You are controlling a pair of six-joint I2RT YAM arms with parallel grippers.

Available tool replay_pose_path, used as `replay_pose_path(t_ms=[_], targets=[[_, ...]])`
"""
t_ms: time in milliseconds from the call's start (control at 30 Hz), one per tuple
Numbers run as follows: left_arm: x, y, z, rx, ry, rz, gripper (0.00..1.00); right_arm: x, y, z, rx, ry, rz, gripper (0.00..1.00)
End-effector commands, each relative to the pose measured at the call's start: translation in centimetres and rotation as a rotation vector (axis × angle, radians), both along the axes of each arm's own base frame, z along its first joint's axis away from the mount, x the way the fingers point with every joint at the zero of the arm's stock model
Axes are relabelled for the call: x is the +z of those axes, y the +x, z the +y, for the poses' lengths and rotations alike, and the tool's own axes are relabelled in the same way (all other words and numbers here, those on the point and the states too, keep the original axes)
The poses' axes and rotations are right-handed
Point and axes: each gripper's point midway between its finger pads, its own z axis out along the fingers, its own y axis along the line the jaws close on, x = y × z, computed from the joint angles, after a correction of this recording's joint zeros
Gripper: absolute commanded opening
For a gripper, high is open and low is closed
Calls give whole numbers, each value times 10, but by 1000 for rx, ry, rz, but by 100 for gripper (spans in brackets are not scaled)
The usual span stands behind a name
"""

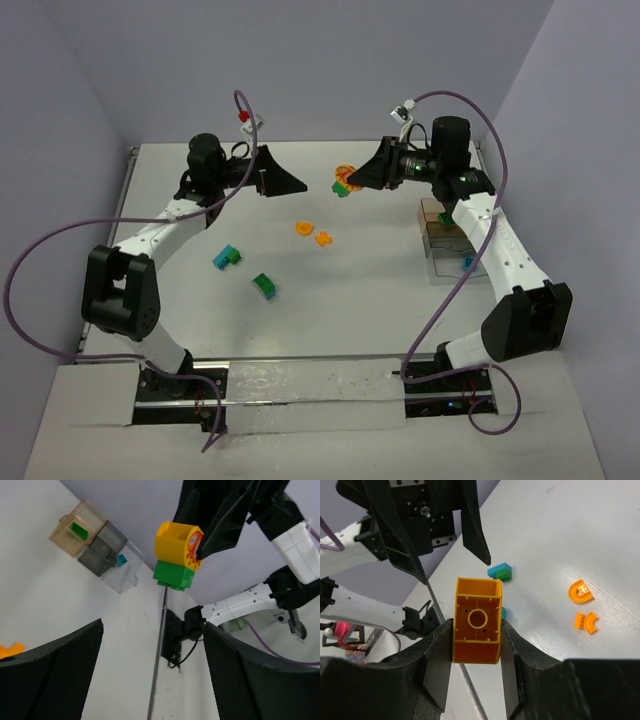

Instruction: Sort the legos into containers by color

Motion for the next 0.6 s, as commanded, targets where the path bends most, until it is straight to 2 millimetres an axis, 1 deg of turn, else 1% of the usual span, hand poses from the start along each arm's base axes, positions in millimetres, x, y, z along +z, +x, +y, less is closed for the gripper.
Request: replay_pose_path(t_ms=[0,33,67,100,167,333,467,567], targets=[[38,-23,-7,-117,-156,-22,87,6,-7,9,44,47,-13,0],[45,-30,-8,-147,-184,-34,86,5,-10,11,64,59,-4,0],[45,-34,-10,-169,-199,-32,85,6,-13,13,78,68,0,0],[45,-43,-15,-212,-210,-30,85,7,-17,16,97,83,6,0],[44,-50,-21,-246,-221,-24,84,8,-20,20,118,90,8,0],[42,-51,-30,-262,-207,-30,84,13,-26,27,161,107,12,0],[35,-46,-33,-243,-189,-15,83,18,-34,31,197,130,4,0],[30,-48,-37,-253,-172,-15,77,18,-35,32,203,127,-1,0]])
